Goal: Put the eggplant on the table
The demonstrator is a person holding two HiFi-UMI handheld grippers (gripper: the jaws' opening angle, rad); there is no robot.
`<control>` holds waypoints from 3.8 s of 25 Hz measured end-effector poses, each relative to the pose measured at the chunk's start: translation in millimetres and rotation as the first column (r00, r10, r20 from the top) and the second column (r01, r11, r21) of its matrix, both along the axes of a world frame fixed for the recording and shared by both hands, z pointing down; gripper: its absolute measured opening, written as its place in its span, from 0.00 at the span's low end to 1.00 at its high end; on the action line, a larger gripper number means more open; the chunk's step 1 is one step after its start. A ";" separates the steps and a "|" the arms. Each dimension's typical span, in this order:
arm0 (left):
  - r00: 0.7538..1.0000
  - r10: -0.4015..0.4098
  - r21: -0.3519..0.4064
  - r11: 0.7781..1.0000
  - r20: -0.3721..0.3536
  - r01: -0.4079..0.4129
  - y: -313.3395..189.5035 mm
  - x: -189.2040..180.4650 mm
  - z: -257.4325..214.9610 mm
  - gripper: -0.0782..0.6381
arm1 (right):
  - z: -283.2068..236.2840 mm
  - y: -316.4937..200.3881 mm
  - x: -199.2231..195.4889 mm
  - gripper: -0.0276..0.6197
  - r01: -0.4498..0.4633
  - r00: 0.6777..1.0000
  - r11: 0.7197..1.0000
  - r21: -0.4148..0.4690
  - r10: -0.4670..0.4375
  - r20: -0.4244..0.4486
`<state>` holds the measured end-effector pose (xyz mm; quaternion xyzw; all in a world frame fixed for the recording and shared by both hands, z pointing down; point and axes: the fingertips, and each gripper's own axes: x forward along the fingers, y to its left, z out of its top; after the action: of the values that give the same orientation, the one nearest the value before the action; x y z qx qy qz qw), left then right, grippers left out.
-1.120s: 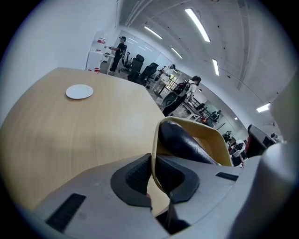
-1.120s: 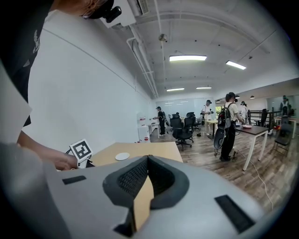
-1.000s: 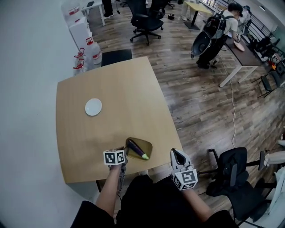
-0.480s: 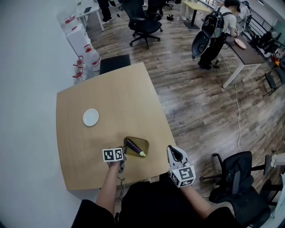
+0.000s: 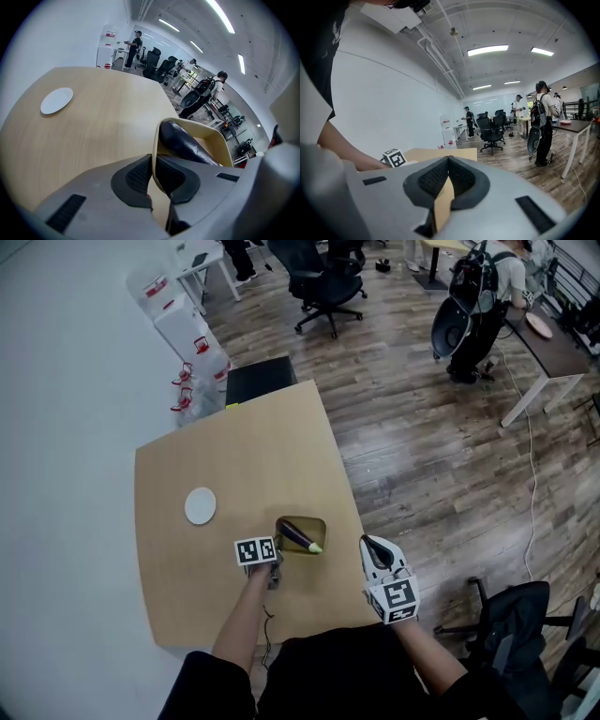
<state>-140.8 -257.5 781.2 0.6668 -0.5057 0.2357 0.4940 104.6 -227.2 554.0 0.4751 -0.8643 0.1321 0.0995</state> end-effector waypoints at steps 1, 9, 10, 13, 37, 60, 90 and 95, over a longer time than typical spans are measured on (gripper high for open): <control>1.000 -0.013 -0.003 1.000 0.008 0.013 -10.6 3.2 1.8 0.14 | 2.8 -6.5 2.0 0.14 0.010 1.000 1.000 -0.008 -0.010 0.001; 0.989 -0.025 0.030 0.999 0.148 0.020 -96.8 30.9 15.1 0.14 | 50.9 -45.5 27.7 0.14 0.071 0.997 0.991 -0.116 -0.069 0.022; 0.991 -0.056 0.024 0.998 0.119 0.053 -108.9 34.3 18.8 0.14 | 57.6 -52.3 30.9 0.14 0.073 0.997 0.990 -0.122 -0.071 0.017; 0.985 -0.165 -0.005 0.986 0.051 0.165 -135.7 41.8 31.7 0.14 | 74.9 -71.5 40.4 0.14 0.075 0.997 0.987 -0.144 -0.075 0.008; 0.923 -0.327 -0.047 0.938 0.200 0.343 -228.5 38.1 79.1 0.15 | 126.4 -118.0 36.2 0.14 0.198 0.980 0.947 -0.254 -0.189 0.058; 0.850 -0.490 0.072 0.857 -0.193 0.510 -173.8 37.3 -10.2 0.38 | 80.6 -96.9 62.9 0.14 0.044 0.999 0.982 -0.182 -0.043 0.010; 0.989 -0.115 0.755 0.641 -0.088 0.142 174.3 -22.0 -273.4 0.37 | -64.1 105.8 -104.4 0.14 0.032 0.999 0.999 0.020 -0.032 0.042; 0.980 -0.091 0.752 0.630 -0.178 0.195 187.7 -33.0 -276.9 0.25 | -67.8 128.1 -114.8 0.14 0.024 0.999 0.999 0.036 -0.025 0.023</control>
<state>-173.8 -69.8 504.3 0.7837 -0.5778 -0.0819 0.2128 -10.1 -99.1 486.2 0.4647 -0.8733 0.1207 0.0825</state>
